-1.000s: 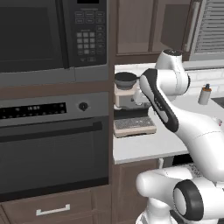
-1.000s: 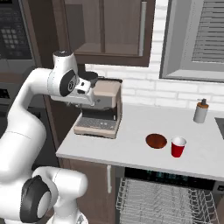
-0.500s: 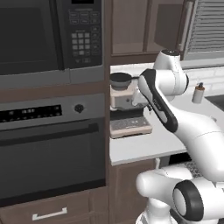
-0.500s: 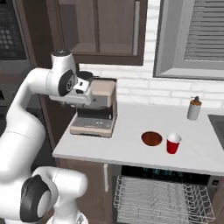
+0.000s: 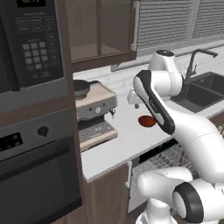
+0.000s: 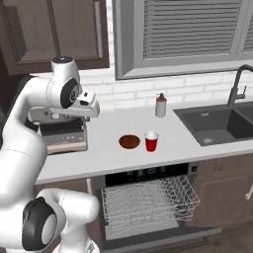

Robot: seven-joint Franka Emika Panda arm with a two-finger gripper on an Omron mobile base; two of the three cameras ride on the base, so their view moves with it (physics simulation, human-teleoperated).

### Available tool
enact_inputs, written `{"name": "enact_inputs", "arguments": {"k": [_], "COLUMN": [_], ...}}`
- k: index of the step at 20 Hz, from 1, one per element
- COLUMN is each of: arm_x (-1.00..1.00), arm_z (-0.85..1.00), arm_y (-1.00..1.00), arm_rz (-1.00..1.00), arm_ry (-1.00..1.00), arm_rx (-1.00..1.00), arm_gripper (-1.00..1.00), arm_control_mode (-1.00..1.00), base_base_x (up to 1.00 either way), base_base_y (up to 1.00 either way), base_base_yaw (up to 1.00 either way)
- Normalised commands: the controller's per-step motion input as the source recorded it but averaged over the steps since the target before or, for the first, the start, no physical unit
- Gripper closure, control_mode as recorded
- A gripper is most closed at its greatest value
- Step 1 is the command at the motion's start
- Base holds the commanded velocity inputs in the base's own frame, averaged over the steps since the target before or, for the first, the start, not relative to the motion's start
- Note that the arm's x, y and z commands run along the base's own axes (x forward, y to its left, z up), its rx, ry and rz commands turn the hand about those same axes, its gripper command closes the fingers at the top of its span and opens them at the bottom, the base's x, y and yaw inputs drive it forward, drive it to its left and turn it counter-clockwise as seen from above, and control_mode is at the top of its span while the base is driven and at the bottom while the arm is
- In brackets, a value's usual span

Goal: Pick up the cup and bowl from the counter, place them in the dishwasher, and close the dishwasher door.

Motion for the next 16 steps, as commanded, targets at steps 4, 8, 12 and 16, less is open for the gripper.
{"name": "enact_inputs", "arguments": {"k": [4, 8, 12, 16], "arm_x": [0.0, 0.0, 0.0, 0.0], "arm_z": [0.0, 0.0, 0.0, 0.0], "arm_y": [0.0, 0.0, 0.0, 0.0], "arm_rz": [0.0, 0.0, 0.0, 0.0], "arm_ry": [0.0, 0.0, 0.0, 0.0], "arm_rx": [0.0, 0.0, 0.0, 0.0], "arm_gripper": [-1.0, -1.0, -1.0, -1.0], "arm_control_mode": [1.0, 1.0, 1.0, 1.0], "base_base_x": [0.0, 0.0, 0.0, 0.0], "base_base_y": [0.45, 0.59, 0.58, 0.52], "base_base_yaw": [-0.57, -0.5, -0.44, -0.35]}}
